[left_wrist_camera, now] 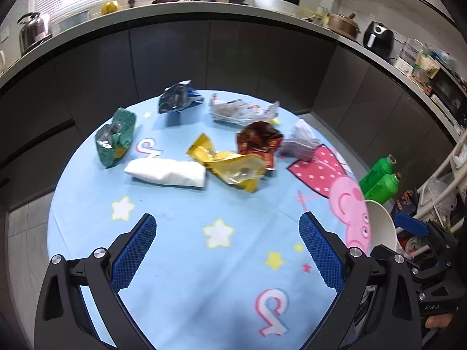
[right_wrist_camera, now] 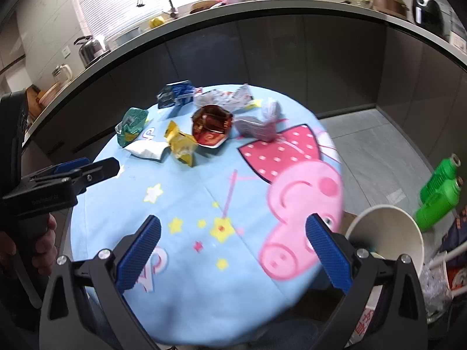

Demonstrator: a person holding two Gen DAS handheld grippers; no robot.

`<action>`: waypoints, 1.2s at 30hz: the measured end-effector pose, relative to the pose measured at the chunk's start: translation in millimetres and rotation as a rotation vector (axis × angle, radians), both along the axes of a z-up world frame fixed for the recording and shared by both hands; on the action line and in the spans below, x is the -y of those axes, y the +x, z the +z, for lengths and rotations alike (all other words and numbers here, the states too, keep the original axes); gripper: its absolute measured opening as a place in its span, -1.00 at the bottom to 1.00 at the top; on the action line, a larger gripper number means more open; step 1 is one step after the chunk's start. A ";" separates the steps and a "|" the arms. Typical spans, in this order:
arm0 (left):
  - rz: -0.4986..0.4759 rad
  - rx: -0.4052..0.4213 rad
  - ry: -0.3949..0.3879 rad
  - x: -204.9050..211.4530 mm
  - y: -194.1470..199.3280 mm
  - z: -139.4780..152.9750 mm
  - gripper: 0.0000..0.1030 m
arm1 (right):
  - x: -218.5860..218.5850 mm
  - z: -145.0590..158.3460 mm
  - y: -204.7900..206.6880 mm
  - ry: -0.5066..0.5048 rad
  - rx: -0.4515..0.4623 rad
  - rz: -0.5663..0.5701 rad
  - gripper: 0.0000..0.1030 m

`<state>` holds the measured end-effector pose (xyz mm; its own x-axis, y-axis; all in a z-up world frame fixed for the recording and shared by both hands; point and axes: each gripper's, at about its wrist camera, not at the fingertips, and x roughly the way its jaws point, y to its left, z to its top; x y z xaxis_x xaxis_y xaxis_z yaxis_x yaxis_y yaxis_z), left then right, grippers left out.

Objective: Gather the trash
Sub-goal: 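Return both tools to the table and grasp the white crumpled wrapper with the right tool, then grasp the red foil snack bag with the left tool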

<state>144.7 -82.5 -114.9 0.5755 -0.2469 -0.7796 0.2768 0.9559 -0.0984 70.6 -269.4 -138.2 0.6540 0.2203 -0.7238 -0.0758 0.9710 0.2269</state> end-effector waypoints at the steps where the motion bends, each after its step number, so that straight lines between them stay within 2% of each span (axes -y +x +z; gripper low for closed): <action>1: 0.007 -0.003 0.001 -5.6 3.7 -1.5 0.83 | -4.7 -1.1 7.6 -0.002 -0.004 0.013 0.93; 5: 0.014 -0.015 0.000 -21.9 15.6 -5.2 0.83 | -14.7 -5.3 50.4 -0.044 -0.007 0.024 0.93; 9: -0.007 -0.024 0.002 -26.3 23.3 -8.1 0.83 | -1.9 -16.3 98.1 -0.102 -0.033 -0.003 0.91; 13: -0.028 -0.033 -0.009 -23.3 29.7 -10.0 0.82 | 9.7 -29.5 137.4 -0.139 -0.061 -0.005 0.80; 20: -0.056 -0.049 -0.012 -11.7 44.4 -13.2 0.73 | 5.4 -48.9 173.8 -0.216 -0.085 0.049 0.53; 21: -0.060 -0.050 -0.013 -9.9 46.6 -13.1 0.71 | 5.0 -50.5 176.0 -0.214 -0.089 0.050 0.46; 22: -0.064 -0.051 -0.015 -8.5 48.4 -13.1 0.70 | 5.6 -52.1 177.4 -0.204 -0.093 0.053 0.10; 23: -0.068 -0.052 -0.017 -6.4 50.5 -12.9 0.68 | 7.1 -52.8 177.3 -0.192 -0.098 0.054 -0.45; 24: -0.072 -0.054 -0.020 -4.4 52.6 -13.0 0.64 | 8.3 -53.2 175.8 -0.187 -0.096 0.047 -0.62; 28: -0.081 -0.069 -0.037 1.8 63.4 -14.2 0.54 | 8.9 -47.2 155.1 -0.125 -0.069 0.049 -0.68; 32: -0.096 -0.072 -0.039 11.8 80.4 -10.4 0.52 | 6.5 -40.5 124.1 -0.075 -0.043 0.055 -0.68; 36: -0.187 -0.043 -0.038 35.8 103.9 -1.0 0.52 | 5.2 -35.0 99.0 -0.033 -0.032 0.044 -0.67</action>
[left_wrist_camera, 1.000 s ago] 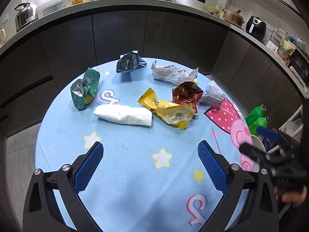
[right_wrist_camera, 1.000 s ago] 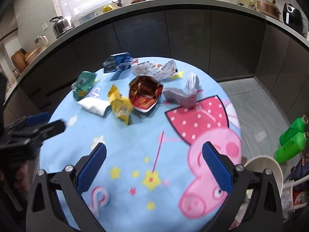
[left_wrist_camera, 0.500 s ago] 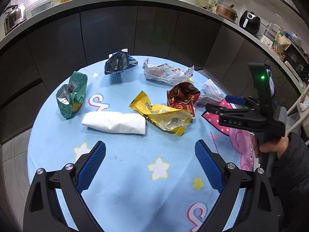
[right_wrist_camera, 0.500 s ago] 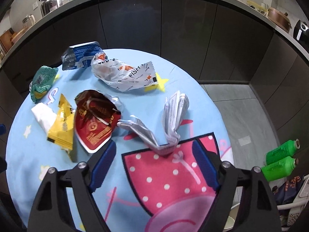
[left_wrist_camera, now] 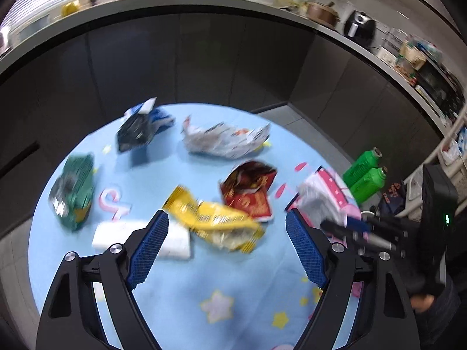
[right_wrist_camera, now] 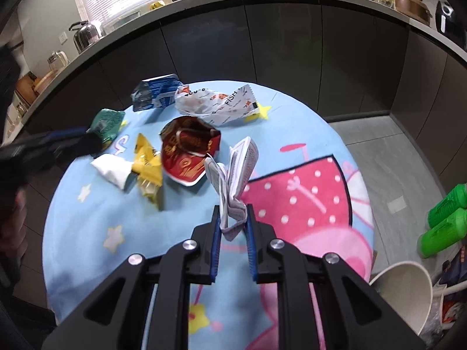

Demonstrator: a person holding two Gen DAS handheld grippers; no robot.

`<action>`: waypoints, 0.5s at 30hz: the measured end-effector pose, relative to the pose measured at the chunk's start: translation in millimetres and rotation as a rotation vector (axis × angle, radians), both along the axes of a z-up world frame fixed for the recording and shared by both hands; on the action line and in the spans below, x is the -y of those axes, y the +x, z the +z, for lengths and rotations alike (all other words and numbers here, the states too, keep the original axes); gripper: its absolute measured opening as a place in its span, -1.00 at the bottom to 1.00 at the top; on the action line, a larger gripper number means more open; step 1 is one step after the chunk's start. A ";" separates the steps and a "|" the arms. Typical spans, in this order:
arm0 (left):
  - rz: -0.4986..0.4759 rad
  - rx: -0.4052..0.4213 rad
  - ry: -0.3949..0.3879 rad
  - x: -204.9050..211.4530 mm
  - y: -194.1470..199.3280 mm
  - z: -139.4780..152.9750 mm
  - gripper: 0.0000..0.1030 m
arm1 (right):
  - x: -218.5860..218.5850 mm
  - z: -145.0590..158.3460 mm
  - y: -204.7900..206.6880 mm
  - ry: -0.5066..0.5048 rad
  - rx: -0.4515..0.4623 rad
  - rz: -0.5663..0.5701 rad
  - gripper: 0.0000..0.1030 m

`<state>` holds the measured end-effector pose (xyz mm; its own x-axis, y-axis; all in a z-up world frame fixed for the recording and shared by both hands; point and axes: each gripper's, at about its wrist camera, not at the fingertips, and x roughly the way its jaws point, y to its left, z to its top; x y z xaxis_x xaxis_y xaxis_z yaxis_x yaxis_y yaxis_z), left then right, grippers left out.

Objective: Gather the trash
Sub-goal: 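Grasp the red foil snack bag with the left tool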

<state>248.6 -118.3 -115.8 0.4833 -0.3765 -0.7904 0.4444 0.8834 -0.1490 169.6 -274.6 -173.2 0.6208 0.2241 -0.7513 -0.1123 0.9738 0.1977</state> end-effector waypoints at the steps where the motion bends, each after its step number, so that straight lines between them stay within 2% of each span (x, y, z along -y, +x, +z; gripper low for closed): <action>1: -0.031 -0.002 0.008 8.9 9.5 -1.2 0.52 | -0.5 1.0 -4.3 -0.001 0.000 -0.001 -0.67; 5: -0.102 -0.040 0.055 32.6 43.0 -21.7 0.52 | 1.2 3.1 -21.5 0.004 -0.009 -0.010 -0.65; 8: -0.089 -0.090 0.094 42.6 61.7 -41.4 0.52 | 3.8 2.5 -29.9 -0.001 -0.015 -0.014 -0.65; 10: -0.088 -0.113 0.104 47.7 68.7 -49.5 0.30 | 8.0 2.3 -34.2 0.000 -0.020 -0.024 -0.64; 12: -0.095 -0.129 0.127 53.4 72.9 -55.6 0.17 | 12.2 2.0 -36.6 0.007 -0.023 -0.034 -0.64; 15: -0.108 -0.115 0.152 60.4 74.0 -57.3 0.17 | 15.0 1.0 -38.4 0.015 -0.027 -0.043 -0.64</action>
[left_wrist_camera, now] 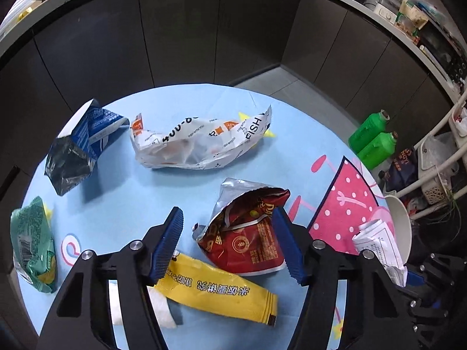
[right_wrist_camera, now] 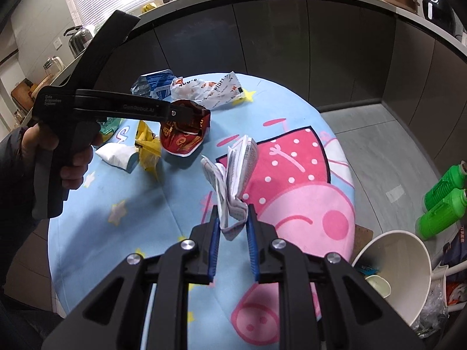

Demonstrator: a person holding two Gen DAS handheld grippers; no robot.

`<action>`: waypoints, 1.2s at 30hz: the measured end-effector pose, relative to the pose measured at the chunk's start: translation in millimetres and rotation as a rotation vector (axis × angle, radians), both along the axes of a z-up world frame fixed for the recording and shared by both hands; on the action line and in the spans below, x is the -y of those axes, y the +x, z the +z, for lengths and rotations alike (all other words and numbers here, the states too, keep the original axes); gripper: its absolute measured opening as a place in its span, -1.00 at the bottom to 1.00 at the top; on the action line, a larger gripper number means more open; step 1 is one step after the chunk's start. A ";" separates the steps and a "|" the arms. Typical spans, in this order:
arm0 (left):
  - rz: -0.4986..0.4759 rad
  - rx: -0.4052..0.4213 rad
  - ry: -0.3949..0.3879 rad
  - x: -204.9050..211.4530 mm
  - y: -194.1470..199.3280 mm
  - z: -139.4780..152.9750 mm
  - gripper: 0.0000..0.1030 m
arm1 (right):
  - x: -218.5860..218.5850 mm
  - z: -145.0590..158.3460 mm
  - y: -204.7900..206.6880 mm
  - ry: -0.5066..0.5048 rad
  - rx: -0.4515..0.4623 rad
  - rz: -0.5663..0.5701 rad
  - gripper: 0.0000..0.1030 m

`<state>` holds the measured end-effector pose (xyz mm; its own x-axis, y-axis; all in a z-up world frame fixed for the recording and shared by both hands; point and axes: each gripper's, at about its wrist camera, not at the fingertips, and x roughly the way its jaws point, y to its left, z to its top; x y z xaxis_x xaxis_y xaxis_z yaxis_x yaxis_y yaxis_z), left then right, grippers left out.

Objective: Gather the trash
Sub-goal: 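Grasp the red foil snack bag with the left tool, then carry the red foil bag and white wrapper to the bin and release both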

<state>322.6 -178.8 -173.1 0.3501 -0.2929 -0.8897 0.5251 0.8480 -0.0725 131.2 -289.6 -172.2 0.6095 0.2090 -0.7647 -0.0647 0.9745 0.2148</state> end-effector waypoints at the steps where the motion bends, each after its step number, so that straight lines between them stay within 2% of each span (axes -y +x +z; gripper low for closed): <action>1: 0.001 0.002 0.006 1.2 0.4 -0.6 0.18 | 0.6 -0.5 -1.1 0.004 -0.003 -0.001 -0.64; 4: -0.002 -0.010 0.011 8.2 2.4 -2.8 0.15 | 0.3 0.1 -2.7 0.006 -0.004 -0.004 -0.64; 5: -0.008 -0.009 0.014 10.7 1.9 -2.4 0.04 | 0.5 1.2 -4.2 0.010 -0.002 -0.005 -0.64; 6: -0.019 -0.016 0.019 13.3 1.2 -3.2 -0.41 | 0.9 2.1 -5.1 0.012 0.000 -0.005 -0.64; 7: -0.023 -0.027 0.027 14.9 0.9 -4.4 -0.71 | 0.7 3.5 -6.5 0.013 0.002 -0.005 -0.64; 13: -0.004 -0.024 -0.030 10.0 -13.7 13.2 -0.75 | 1.7 16.8 -19.6 0.024 0.034 -0.012 -0.64; 24: -0.035 0.100 -0.181 -8.2 -95.0 89.6 -0.74 | 9.3 54.5 -56.9 0.063 0.132 -0.039 -0.64; 30: -0.023 0.136 -0.211 -16.0 -143.7 103.7 -0.74 | 16.8 69.4 -84.0 0.086 0.169 -0.064 -0.63; 36: -0.046 0.157 -0.225 -14.1 -190.2 105.8 -0.74 | 18.4 68.3 -108.9 0.089 0.176 -0.089 -0.62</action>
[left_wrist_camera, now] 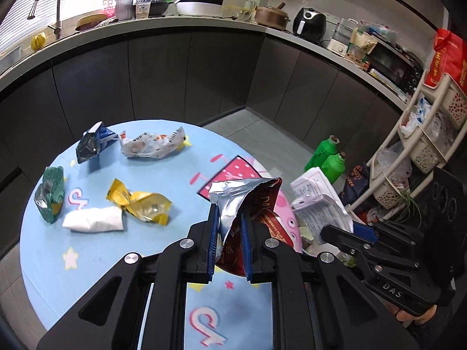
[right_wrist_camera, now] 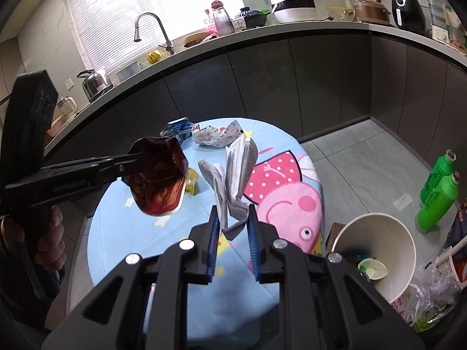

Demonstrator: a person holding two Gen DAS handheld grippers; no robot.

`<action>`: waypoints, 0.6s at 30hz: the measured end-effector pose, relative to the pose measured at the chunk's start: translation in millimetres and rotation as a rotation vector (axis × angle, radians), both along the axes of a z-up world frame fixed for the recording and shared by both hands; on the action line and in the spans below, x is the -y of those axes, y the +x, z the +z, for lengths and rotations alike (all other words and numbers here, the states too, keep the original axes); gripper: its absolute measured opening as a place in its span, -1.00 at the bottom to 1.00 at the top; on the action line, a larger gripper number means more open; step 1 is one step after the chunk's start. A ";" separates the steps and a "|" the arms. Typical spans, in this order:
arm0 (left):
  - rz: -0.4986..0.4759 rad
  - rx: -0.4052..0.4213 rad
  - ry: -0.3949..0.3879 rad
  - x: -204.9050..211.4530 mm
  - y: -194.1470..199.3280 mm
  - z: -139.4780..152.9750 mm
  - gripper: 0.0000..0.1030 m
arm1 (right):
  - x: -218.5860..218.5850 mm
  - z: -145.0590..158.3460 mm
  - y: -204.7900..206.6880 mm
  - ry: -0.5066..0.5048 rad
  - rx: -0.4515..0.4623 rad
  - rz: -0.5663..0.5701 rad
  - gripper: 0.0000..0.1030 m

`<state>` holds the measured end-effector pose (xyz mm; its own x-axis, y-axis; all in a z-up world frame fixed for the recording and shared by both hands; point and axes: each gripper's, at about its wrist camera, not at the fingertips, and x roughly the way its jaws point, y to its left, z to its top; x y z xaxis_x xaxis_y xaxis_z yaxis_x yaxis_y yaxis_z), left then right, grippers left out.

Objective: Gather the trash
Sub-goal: 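Carry the red foil bag and white wrapper to the bin and release both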

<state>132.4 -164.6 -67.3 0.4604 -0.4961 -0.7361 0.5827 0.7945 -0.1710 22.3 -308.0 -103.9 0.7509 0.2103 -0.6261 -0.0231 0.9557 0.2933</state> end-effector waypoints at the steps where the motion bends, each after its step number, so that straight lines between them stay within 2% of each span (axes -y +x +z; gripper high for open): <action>1: -0.008 0.000 -0.002 2.0 -7.3 -1.0 -0.74 | 0.5 -2.1 -4.0 -0.004 -0.004 -0.005 -0.62; 9: -0.084 -0.070 -0.025 33.9 -49.0 -25.8 -0.74 | 36.7 -39.2 -39.0 0.030 -0.069 -0.109 -0.61; 18: -0.143 -0.133 -0.018 95.4 -53.8 -49.2 -0.74 | 93.8 -75.6 -70.1 0.080 -0.120 -0.247 -0.61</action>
